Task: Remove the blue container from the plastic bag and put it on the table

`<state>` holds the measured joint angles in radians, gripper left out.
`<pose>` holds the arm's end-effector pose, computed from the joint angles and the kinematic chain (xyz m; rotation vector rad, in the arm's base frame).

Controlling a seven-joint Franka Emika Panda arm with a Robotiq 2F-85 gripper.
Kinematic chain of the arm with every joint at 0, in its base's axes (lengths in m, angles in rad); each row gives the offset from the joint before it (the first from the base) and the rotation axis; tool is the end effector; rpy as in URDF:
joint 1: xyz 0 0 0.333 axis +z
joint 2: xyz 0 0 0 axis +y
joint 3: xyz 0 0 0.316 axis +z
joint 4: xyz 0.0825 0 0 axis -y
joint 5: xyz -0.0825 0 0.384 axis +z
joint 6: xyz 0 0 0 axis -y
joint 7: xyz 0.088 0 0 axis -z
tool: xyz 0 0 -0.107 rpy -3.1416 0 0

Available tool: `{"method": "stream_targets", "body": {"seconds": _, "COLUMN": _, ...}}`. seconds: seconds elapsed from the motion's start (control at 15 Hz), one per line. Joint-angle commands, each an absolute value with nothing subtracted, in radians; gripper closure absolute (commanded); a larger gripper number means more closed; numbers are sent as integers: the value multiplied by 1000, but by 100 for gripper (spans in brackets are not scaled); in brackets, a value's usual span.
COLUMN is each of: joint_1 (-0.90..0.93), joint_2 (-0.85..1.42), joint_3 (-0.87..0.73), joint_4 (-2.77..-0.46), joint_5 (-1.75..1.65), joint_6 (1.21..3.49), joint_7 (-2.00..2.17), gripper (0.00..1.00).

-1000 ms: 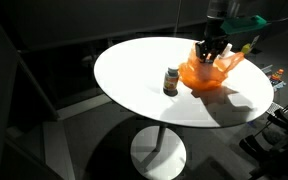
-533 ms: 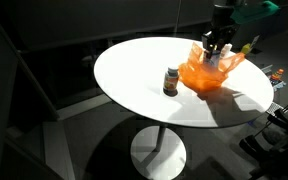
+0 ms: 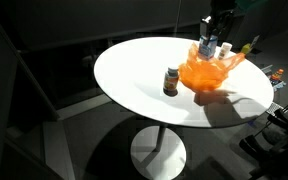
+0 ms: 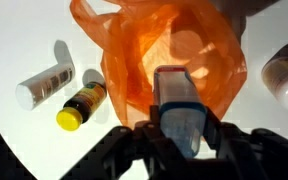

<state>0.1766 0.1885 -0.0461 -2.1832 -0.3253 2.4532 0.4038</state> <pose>0.5584 0.0735 0.3103 2.9388 -0.0416 0.2013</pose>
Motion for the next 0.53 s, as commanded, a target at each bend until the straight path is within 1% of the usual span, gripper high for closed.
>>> {"method": "stream_targets", "body": {"seconds": 0.0, "joint_1": 171, "joint_2": 131, "joint_3": -22, "joint_4": -2213, "joint_5": -360, "joint_6": 2478, "joint_7": 422, "gripper": 81}}
{"method": "stream_targets", "body": {"seconds": 0.07, "joint_1": 161, "joint_2": 172, "joint_3": -17, "joint_4": -2183, "joint_5": -335, "joint_6": 2458, "joint_7": 405, "gripper": 81}}
{"method": "stream_targets", "body": {"seconds": 0.13, "joint_1": 161, "joint_2": 167, "joint_3": -13, "joint_4": -2183, "joint_5": -335, "joint_6": 2459, "joint_7": 405, "gripper": 56}}
{"method": "stream_targets", "body": {"seconds": 0.33, "joint_1": 161, "joint_2": 175, "joint_3": -13, "joint_4": -2183, "joint_5": -335, "joint_6": 2459, "joint_7": 404, "gripper": 56}}
{"method": "stream_targets", "body": {"seconds": 0.4, "joint_1": 160, "joint_2": 177, "joint_3": -14, "joint_4": -2183, "joint_5": -335, "joint_6": 2459, "joint_7": 404, "gripper": 81}}
{"method": "stream_targets", "body": {"seconds": 0.47, "joint_1": 159, "joint_2": 175, "joint_3": -14, "joint_4": -2187, "joint_5": -333, "joint_6": 2460, "joint_7": 397, "gripper": 81}}
